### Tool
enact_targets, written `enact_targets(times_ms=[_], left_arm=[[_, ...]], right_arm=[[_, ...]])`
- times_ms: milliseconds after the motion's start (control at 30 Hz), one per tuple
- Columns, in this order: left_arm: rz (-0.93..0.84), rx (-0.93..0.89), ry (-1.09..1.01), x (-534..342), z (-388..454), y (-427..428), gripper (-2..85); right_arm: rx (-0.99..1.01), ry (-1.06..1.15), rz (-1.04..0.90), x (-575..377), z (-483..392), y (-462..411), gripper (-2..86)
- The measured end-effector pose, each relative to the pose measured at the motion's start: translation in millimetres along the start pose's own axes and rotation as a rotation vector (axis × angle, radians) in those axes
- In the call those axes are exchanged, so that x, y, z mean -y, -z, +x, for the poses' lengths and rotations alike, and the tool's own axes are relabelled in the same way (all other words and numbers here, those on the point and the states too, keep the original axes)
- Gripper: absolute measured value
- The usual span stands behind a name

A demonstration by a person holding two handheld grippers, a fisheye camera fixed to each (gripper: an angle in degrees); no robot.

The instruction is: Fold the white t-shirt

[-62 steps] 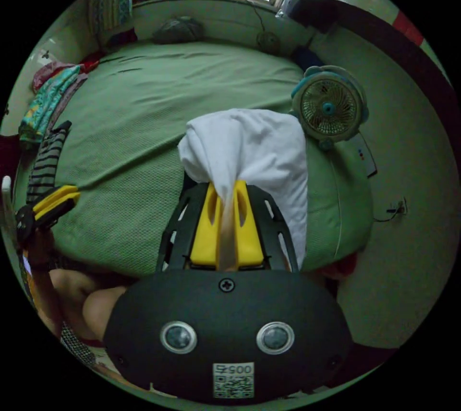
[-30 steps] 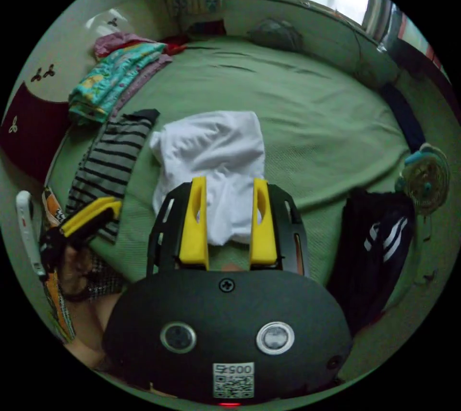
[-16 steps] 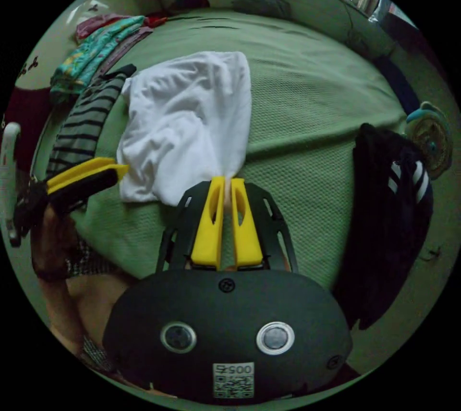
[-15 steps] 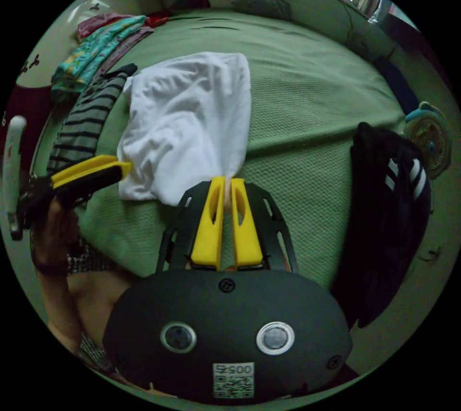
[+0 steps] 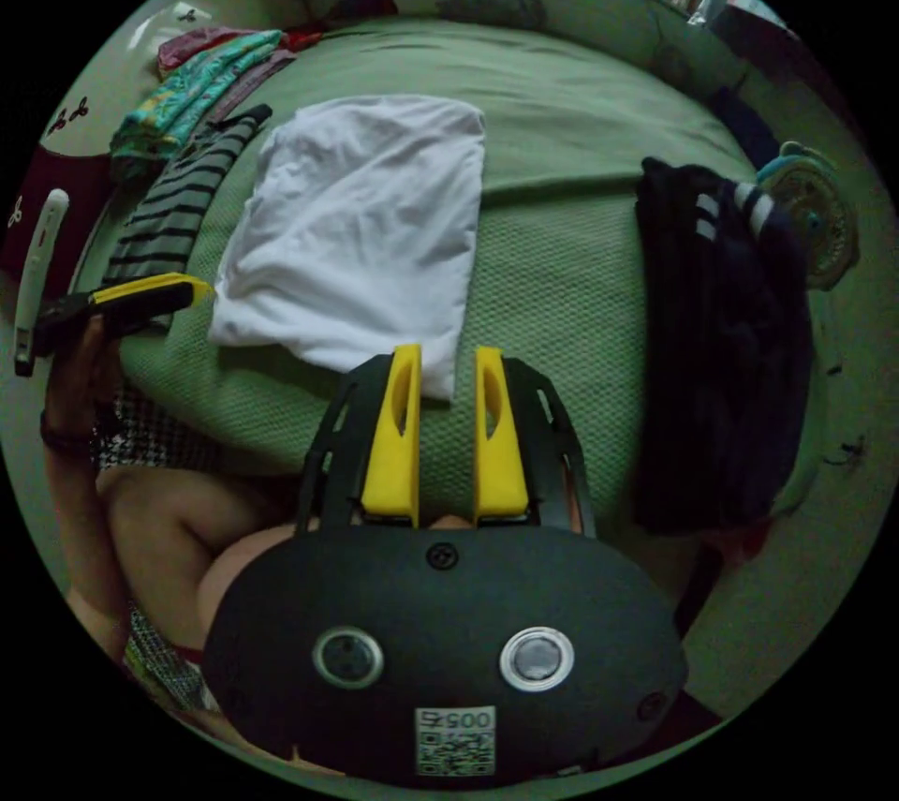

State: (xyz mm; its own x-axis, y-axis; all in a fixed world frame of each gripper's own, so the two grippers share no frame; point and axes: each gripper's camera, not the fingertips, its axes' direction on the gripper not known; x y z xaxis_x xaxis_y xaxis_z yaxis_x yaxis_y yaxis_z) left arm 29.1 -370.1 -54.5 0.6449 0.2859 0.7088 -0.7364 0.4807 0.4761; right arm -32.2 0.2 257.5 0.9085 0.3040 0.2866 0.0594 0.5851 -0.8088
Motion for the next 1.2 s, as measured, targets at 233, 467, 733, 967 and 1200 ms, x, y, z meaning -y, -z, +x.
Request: enact_targets(times_ms=[233,467,733,967,1200], left_arm=[[0.052,-0.028,0.080,6.5,-14.1,9.2,4.5],[0.089,-0.023,0.065,14.2,-9.8,12.4,2.3],[0.114,-0.052,0.077,32.1,-15.0,18.3,1.4],[0.203,-0.034,0.115,25.7,-25.9,28.0,0.2],[0.244,-0.030,0.201,10.2,-39.0,34.8,0.0]], right_arm=[[0.088,0.019,0.147,46.5,-81.0,19.0,5.8],[0.099,0.049,0.184,79.2,-133.1,-4.6,3.0],[0.043,0.063,0.144,100.2,-163.6,-20.5,5.6],[0.130,0.053,0.114,104.1,-184.8,-27.7,6.2],[0.210,0.120,0.130,89.0,-206.6,-27.0,5.5]])
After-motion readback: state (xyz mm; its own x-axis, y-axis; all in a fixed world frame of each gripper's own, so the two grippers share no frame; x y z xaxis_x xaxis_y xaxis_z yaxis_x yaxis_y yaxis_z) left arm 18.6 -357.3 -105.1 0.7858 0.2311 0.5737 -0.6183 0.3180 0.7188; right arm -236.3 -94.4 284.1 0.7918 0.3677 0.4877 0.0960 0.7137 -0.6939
